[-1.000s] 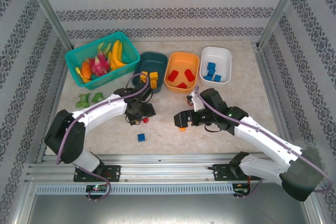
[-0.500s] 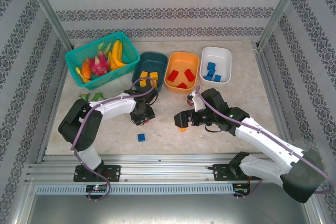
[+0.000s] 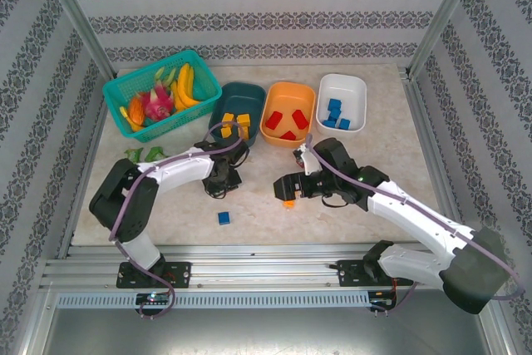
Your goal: Sort the legos into containers by color
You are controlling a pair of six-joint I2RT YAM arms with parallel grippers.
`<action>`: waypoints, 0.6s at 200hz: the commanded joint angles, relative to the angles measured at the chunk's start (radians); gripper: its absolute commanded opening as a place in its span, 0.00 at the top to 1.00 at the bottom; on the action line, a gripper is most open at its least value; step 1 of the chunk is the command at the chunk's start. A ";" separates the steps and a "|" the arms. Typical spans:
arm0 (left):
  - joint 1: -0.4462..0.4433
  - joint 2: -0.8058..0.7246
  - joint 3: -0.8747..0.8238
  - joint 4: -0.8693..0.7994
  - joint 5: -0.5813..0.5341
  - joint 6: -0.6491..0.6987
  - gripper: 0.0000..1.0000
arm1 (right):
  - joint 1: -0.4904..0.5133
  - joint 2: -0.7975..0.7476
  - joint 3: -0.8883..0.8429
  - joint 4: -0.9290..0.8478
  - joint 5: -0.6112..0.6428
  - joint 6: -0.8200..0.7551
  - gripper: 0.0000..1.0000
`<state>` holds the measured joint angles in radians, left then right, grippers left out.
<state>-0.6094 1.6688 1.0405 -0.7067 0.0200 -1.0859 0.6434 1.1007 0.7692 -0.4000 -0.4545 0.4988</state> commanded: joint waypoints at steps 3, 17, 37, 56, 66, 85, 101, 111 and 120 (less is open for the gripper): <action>-0.012 -0.108 0.029 -0.153 -0.061 0.027 0.75 | -0.014 -0.014 0.075 -0.014 0.022 -0.015 0.10; -0.012 -0.140 0.070 -0.219 -0.060 0.073 0.75 | -0.034 -0.030 0.117 -0.065 0.093 -0.024 0.10; -0.012 -0.152 0.168 -0.290 -0.043 0.141 0.76 | -0.087 -0.046 0.179 -0.131 0.193 -0.031 0.10; -0.013 -0.118 0.278 -0.295 -0.009 0.224 0.76 | -0.157 -0.049 0.223 -0.147 0.248 -0.009 0.10; -0.013 -0.076 0.350 -0.298 0.010 0.262 0.76 | -0.198 -0.038 0.244 -0.142 0.244 0.007 0.10; -0.015 0.014 0.480 -0.290 0.032 0.323 0.76 | -0.260 -0.002 0.287 -0.158 0.257 0.038 0.10; -0.015 0.090 0.587 -0.269 0.062 0.372 0.76 | -0.300 0.026 0.309 -0.151 0.252 0.061 0.10; -0.015 0.155 0.667 -0.265 0.087 0.407 0.76 | -0.325 0.045 0.320 -0.138 0.228 0.078 0.11; -0.015 0.210 0.734 -0.256 0.115 0.440 0.76 | -0.343 0.064 0.334 -0.135 0.216 0.092 0.11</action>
<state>-0.6098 1.7592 1.6428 -0.9550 0.0654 -0.7856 0.3393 1.1213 1.0618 -0.5236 -0.2348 0.5369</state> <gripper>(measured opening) 0.262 0.896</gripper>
